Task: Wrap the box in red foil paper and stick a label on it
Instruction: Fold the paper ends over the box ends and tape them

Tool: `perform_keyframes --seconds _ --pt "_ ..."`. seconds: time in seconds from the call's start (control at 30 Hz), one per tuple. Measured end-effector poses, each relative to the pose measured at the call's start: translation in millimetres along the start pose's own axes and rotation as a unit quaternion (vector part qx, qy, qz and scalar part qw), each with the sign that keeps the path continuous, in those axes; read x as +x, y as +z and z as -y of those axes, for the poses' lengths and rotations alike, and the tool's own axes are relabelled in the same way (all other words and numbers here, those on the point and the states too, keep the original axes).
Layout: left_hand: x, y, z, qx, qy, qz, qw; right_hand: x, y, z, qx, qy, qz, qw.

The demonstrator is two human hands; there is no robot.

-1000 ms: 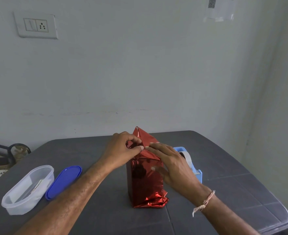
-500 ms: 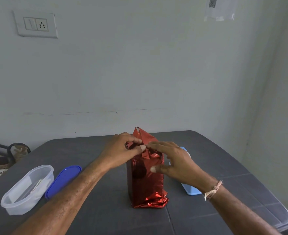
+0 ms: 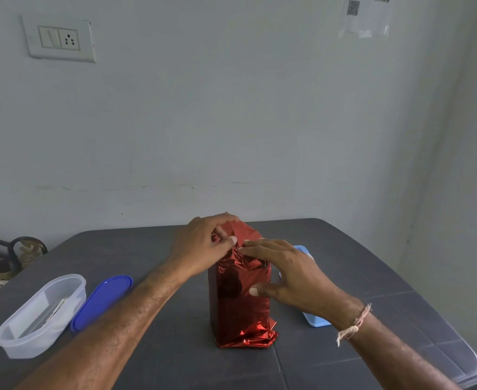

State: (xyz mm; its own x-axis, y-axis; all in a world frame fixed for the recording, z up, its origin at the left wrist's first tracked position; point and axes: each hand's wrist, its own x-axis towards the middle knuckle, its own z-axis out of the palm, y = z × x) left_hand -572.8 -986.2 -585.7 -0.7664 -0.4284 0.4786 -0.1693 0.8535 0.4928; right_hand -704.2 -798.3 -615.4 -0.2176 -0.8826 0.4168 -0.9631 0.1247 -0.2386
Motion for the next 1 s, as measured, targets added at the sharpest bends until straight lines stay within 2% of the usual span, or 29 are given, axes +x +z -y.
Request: perform_keyframes --seconds 0.27,0.47,0.6,0.7,0.77,0.87,1.0 --pt "2 5 -2 0.030 -0.001 0.006 1.000 -5 1 1 -0.015 -0.003 -0.001 1.000" --pt "5 -1 6 0.002 0.001 0.073 0.997 -8 3 -1 -0.012 -0.014 -0.019 1.000" --pt "5 -2 7 -0.001 -0.001 0.099 0.995 -9 -1 0 0.070 -0.018 -0.037 0.997" --pt "3 -2 9 -0.009 -0.002 0.097 0.995 -5 -2 2 0.141 -0.021 -0.082 0.986" --pt "4 -2 9 -0.003 0.001 0.099 0.995 -3 -1 3 0.123 -0.023 -0.112 0.986" --pt "5 -2 9 0.002 0.009 0.101 0.995 -1 4 7 0.035 -0.042 -0.144 0.988" --pt "5 -2 13 -0.005 0.010 0.097 0.995 2 6 10 -0.030 -0.081 -0.212 0.974"
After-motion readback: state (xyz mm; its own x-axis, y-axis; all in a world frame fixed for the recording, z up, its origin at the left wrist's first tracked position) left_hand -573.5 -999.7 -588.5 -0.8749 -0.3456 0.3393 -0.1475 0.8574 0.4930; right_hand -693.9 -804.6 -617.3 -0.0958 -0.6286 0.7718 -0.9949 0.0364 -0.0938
